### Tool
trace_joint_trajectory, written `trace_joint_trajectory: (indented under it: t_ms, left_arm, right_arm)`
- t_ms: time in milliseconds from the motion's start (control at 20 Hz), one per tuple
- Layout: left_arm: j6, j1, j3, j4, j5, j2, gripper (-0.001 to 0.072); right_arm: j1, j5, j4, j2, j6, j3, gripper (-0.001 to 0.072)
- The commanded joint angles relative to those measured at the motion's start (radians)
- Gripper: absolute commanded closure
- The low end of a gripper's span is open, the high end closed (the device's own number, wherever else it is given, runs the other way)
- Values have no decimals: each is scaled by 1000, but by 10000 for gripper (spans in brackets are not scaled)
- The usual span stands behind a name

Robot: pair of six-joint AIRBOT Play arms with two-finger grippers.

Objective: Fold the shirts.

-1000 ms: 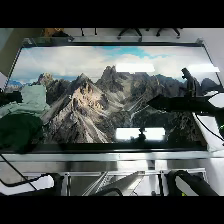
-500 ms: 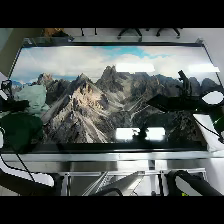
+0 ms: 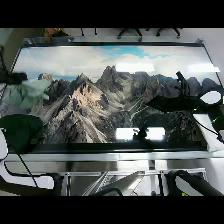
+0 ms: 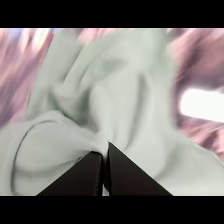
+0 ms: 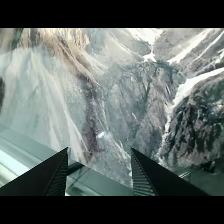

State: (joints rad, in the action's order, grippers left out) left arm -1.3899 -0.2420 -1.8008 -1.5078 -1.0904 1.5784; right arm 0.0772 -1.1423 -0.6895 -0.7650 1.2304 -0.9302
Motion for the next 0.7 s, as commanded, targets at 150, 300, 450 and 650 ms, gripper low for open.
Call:
trace_joint_trajectory:
  t_ms: [150,300,450,650]
  left_arm:
    - [-37,367,-169,251,-227,-243,695]
    - [-95,546,23,251,-246,-293,695]
    - [-142,706,261,252,-158,-282,689]
    - [-190,795,370,251,-112,-211,0]
  right_arm:
    - [8,-3,-6,0,-62,-1,269]
    - [62,-27,-6,0,-73,-1,269]
    - [127,-98,-6,0,-72,-1,269]
    - [188,-149,-6,-1,-72,-1,160]
